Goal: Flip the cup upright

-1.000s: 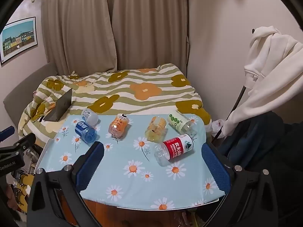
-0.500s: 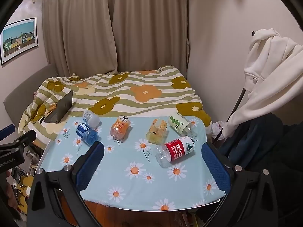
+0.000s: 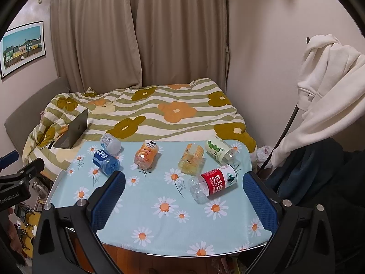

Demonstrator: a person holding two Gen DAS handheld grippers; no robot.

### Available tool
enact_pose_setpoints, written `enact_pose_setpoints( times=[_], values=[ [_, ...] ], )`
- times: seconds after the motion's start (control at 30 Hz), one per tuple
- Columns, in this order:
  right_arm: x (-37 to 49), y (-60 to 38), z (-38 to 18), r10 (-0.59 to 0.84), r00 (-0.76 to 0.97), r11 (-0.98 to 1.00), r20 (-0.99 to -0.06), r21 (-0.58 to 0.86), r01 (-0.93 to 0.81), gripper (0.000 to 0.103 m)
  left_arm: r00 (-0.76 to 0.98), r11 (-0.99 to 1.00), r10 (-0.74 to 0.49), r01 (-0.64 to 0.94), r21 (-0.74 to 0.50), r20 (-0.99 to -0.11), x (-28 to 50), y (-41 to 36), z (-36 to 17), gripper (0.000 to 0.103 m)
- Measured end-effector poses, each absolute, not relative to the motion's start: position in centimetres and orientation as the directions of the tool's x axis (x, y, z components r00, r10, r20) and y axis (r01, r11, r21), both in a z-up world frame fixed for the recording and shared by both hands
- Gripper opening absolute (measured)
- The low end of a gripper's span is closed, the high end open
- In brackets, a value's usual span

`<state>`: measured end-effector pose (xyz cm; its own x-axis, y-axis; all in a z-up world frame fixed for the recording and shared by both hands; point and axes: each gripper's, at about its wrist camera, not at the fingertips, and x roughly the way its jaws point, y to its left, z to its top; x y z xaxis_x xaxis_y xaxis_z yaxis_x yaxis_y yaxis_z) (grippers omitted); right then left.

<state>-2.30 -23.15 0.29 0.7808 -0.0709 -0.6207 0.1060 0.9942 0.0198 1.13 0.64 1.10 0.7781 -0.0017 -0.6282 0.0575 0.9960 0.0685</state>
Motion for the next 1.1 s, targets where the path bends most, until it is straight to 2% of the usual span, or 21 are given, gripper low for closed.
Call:
enact_pose_setpoints(
  times=[1.1],
  values=[
    [-1.9,-22.1,0.3,-0.066,0.777,0.994,-0.626,0.023,0.103,0.103,0.777,0.996,-0.007,0.063,0.067,-0.629,1.3,0.8,0.8,0.103]
  ],
)
